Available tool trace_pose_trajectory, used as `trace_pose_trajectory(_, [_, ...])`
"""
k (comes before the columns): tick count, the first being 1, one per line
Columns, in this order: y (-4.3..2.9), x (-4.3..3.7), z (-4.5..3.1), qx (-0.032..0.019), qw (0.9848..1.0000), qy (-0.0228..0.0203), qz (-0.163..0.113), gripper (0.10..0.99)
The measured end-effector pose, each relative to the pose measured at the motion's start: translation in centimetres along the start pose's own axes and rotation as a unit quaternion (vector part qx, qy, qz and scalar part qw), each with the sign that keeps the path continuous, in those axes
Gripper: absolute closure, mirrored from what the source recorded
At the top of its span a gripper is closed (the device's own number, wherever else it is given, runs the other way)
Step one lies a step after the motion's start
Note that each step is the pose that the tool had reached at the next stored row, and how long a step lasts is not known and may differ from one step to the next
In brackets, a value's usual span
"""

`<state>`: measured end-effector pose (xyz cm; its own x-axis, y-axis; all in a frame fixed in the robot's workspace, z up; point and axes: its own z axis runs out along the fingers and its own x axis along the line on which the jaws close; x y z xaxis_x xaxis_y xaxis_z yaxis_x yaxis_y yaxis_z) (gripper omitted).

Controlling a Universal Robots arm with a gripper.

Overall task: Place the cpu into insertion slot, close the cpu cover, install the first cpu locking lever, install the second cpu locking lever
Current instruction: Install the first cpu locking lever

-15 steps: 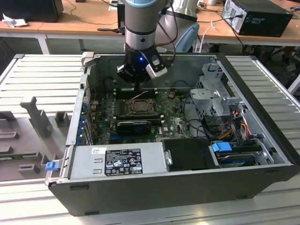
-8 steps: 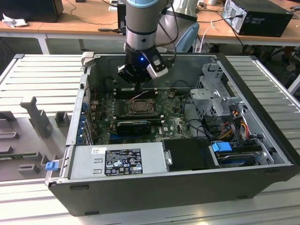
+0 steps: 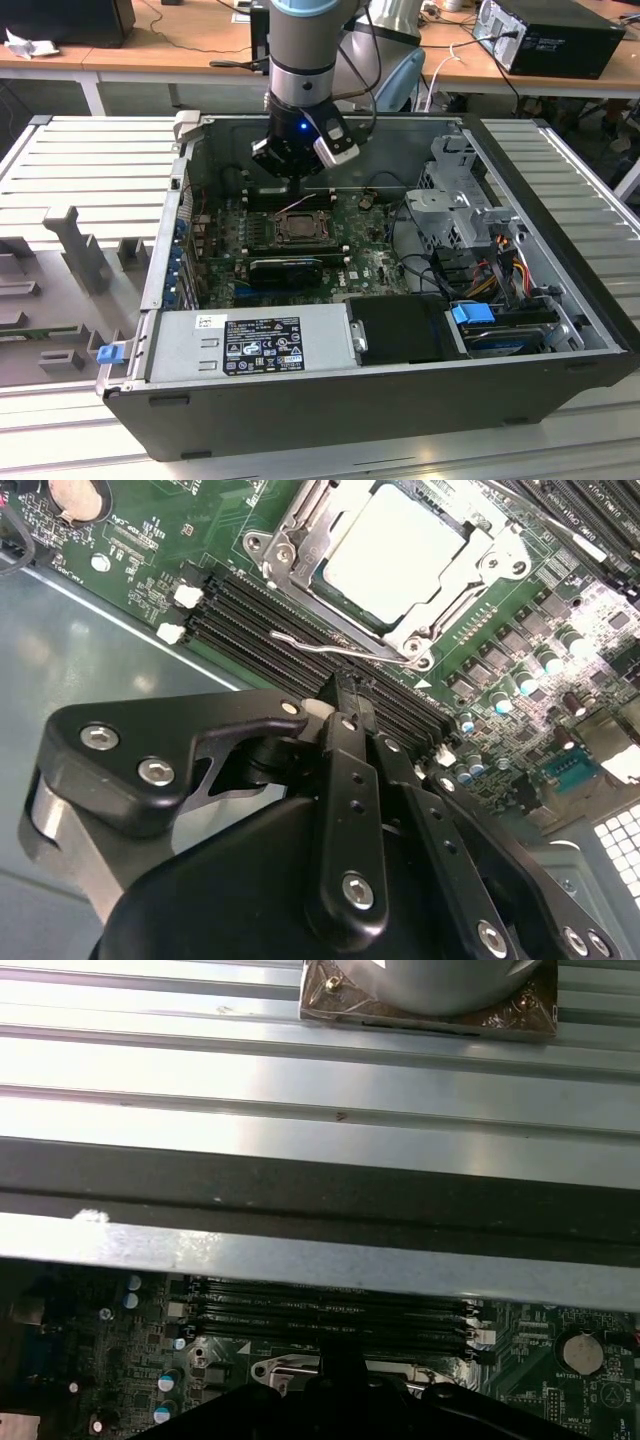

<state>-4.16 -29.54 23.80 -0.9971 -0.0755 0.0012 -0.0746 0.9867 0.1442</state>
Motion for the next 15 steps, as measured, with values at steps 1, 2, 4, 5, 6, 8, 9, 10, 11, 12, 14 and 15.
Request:
trace_pose_trajectory(1, [0.0,-0.01,0.0,0.0,1.0,0.0,0.0,0.98])
trace_pose_trajectory(2, [0.0,-0.02,0.01,0.0,1.0,0.0,0.0,0.98])
trace_pose_trajectory(4, [-0.01,-0.06,0.03,0.0,1.0,0.0,0.0,0.98])
trace_pose_trajectory(5, [-0.08,-0.64,0.19,-0.0001,1.0,0.0,0.0,0.98])
trace_pose_trajectory(6, [-0.1,-0.69,0.31,-0.0008,1.0,-0.0001,0.0,0.98])
trace_pose_trajectory(8, [-0.18,-0.75,0.82,-0.0046,1.0,-0.0008,0.0,0.98])
trace_pose_trajectory(9, [-0.22,-0.76,1.07,-0.0049,1.0,-0.0008,0.0,0.98])
trace_pose_trajectory(10, [-0.25,-0.84,1.26,-0.005,1.0,-0.0007,0.0,0.98])
trace_pose_trajectory(11, [-0.28,-0.99,1.44,-0.005,1.0,-0.0007,0.0,0.98])
trace_pose_trajectory(12, [-0.29,-1.04,1.49,-0.0049,1.0,-0.0007,0.0,0.98])
trace_pose_trajectory(14, [-0.31,-1.17,1.58,-0.0049,1.0,-0.0008,0.0,0.98])
trace_pose_trajectory(15, [-0.32,-1.27,1.61,-0.0049,1.0,-0.0007,0.0,0.98])
